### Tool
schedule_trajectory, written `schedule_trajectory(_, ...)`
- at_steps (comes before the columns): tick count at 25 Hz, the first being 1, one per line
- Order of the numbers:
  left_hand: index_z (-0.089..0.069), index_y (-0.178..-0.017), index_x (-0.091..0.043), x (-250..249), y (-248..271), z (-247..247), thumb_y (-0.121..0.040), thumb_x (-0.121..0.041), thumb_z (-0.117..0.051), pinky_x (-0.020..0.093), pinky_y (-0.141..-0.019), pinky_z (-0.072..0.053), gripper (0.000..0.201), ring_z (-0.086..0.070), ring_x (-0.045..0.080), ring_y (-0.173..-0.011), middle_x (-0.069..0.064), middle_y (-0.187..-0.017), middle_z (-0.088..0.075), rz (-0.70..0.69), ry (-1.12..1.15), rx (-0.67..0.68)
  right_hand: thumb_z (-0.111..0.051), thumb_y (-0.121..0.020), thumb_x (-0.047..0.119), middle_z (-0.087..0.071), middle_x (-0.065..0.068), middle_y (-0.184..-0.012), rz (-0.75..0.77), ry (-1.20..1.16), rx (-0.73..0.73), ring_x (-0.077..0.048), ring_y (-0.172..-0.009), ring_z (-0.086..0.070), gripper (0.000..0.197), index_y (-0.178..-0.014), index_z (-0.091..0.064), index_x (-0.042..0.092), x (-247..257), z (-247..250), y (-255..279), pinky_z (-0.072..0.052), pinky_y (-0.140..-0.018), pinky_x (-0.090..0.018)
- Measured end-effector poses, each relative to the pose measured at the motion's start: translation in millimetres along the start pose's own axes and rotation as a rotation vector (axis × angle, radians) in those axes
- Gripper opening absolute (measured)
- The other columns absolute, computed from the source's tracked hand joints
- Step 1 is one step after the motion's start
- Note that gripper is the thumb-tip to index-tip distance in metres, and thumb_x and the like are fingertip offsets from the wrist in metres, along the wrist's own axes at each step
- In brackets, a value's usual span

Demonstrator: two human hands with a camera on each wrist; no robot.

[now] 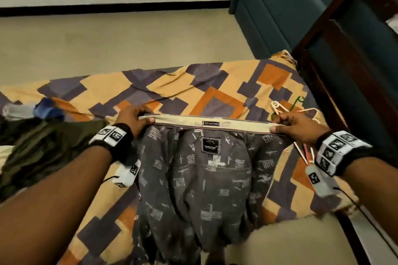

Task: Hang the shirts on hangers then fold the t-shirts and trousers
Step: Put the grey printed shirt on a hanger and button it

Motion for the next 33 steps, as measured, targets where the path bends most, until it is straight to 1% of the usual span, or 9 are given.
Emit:
schedule_trajectory(4,-0.061,-0.1,-0.011,62.4,-33.4,-68.0,-0.09,-0.017,-0.061,0.028,-0.065,-0.038,0.011,-0.055,0.027,-0.07,0.015,-0.089,-0.064,0.23,-0.082,-0.075,-0.062,-0.091,0.007,-0.057,-0.006,-0.07,-0.013,0.064,-0.011,-0.004,-0.056,-0.052,0.009,-0.083,-0.06,0.006,-61.1,-50.0,-81.1,-0.042,-0.052,-0.013)
schedule_trajectory(7,-0.057,-0.106,-0.006,89.0,16.8,-98.3,-0.091,-0.013,-0.057,0.033,-0.066,-0.036,0.016,-0.059,0.037,-0.087,0.022,-0.095,-0.062,0.304,-0.134,-0.048,-0.061,-0.092,0.008,-0.056,-0.007,-0.071,-0.039,0.005,0.093,-0.001,-0.053,-0.051,0.011,-0.083,-0.056,0.007,-111.2,-93.6,-77.6,-0.044,-0.054,-0.017)
schedule_trajectory(12,-0.06,-0.111,-0.003,114.8,160.1,-171.7,-0.09,-0.015,-0.061,0.032,-0.077,-0.044,0.024,-0.058,0.034,-0.1,0.019,-0.115,-0.059,0.514,-0.299,0.633,-0.066,-0.089,0.007,-0.053,-0.007,-0.066,-0.294,0.162,0.661,-0.019,-0.059,-0.05,0.012,-0.082,-0.057,0.01,-176.6,-137.1,9.5,-0.037,-0.054,-0.027)
schedule_trajectory(15,-0.061,-0.112,-0.007,121.8,225.3,-196.2,-0.092,-0.024,-0.061,0.028,-0.076,-0.041,0.026,-0.053,0.023,-0.092,0.012,-0.116,-0.058,0.574,-0.337,0.952,-0.058,-0.092,-0.001,-0.054,0.002,-0.056,-0.513,0.301,0.997,0.0,-0.042,-0.049,0.011,-0.082,-0.057,0.004,-184.0,-139.6,74.0,-0.035,-0.042,-0.014)
schedule_trajectory(18,-0.062,-0.102,-0.011,111.4,240.5,-196.2,-0.09,-0.024,-0.065,0.025,-0.071,-0.04,0.018,-0.052,0.018,-0.09,0.006,-0.107,-0.059,0.572,-0.323,0.916,-0.058,-0.09,-0.003,-0.055,0.002,-0.06,-0.452,0.407,1.011,-0.006,-0.057,-0.05,0.022,-0.072,-0.058,0.01,-181.0,-138.8,92.7,-0.035,-0.048,-0.011)
schedule_trajectory(24,-0.059,-0.11,-0.011,86.7,223.6,-151.1,-0.092,-0.023,-0.06,0.029,-0.075,-0.043,0.022,-0.058,0.033,-0.1,0.014,-0.111,-0.062,0.397,-0.366,0.367,-0.064,-0.091,0.02,-0.046,0.004,-0.069,-0.205,0.249,0.473,-0.011,-0.068,-0.042,0.026,-0.072,-0.047,0.02,-182.7,-128.7,147.7,-0.034,-0.066,-0.027)
schedule_trajectory(28,-0.061,-0.102,-0.015,90.6,270.2,-148.4,-0.087,-0.027,-0.065,0.029,-0.077,-0.042,0.02,-0.057,0.028,-0.099,0.01,-0.107,-0.059,0.319,-0.486,0.639,-0.062,-0.093,0.019,-0.049,0.004,-0.074,-0.201,0.338,0.479,-0.013,-0.073,-0.045,0.017,-0.079,-0.052,0.023,-188.7,-166.6,234.9,-0.034,-0.071,-0.027)
schedule_trajectory(30,-0.06,-0.081,-0.019,90.4,288.7,-143.0,-0.082,-0.032,-0.07,0.027,-0.069,-0.043,0.016,-0.058,0.023,-0.086,0.006,-0.094,-0.06,0.274,-0.551,0.673,-0.069,-0.082,0.031,-0.056,0.004,-0.08,-0.319,0.458,0.655,-0.016,-0.08,-0.049,0.02,-0.092,-0.068,0.014,-205.6,-182.5,277.4,-0.036,-0.073,-0.026)
schedule_trajectory(33,-0.058,-0.084,-0.023,79.6,307.3,-139.5,-0.082,-0.034,-0.07,0.026,-0.074,-0.043,0.016,-0.057,0.021,-0.089,-0.001,-0.091,-0.057,0.245,-0.509,0.651,-0.069,-0.079,0.026,-0.056,0.01,-0.068,-0.457,0.331,0.693,-0.009,-0.07,-0.047,0.008,-0.078,-0.065,0.019,-218.3,-180.2,319.6,-0.037,-0.067,-0.023)
Point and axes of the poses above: each hand's wrist, its own y-axis away from the middle knuckle, its own z-axis out of the back of the hand, x = y × z, the point moved 7 cm from there along -y, towards the middle knuckle
